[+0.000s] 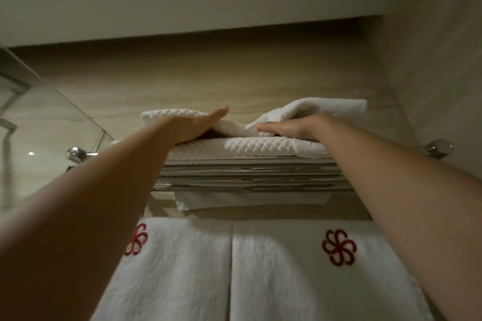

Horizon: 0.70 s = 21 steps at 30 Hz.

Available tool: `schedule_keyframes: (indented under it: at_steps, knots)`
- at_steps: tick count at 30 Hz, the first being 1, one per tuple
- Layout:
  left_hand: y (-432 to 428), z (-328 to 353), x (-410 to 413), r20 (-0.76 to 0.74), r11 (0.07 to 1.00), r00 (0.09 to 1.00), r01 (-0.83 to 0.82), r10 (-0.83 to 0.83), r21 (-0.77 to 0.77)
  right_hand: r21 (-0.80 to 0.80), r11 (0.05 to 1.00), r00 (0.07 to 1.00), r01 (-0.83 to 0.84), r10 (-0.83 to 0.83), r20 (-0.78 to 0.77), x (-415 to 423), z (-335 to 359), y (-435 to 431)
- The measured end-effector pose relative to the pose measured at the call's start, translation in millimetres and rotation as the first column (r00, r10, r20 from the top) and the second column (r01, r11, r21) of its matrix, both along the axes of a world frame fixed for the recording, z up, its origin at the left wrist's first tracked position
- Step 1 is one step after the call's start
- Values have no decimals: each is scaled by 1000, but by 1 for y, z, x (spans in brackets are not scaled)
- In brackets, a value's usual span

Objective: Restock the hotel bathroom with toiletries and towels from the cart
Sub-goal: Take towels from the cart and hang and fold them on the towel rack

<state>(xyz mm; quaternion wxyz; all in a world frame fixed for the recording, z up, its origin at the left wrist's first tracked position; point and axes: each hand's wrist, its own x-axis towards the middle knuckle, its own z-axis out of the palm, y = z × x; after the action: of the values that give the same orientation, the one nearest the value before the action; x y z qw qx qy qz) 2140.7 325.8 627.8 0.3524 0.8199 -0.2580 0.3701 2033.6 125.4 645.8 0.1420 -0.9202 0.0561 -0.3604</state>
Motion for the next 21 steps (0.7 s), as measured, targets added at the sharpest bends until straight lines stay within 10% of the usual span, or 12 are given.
schedule_keyframes:
  at_steps: [10,21]
  knots:
    - [-2,-21,3,62,916,936,-324,347,-237,313,947,988,66,-106,112,-4,-5,9]
    - [10,-39,15,136,848,919,-274,370,-454,226,972,998,69,-70,-3,3,-4,29]
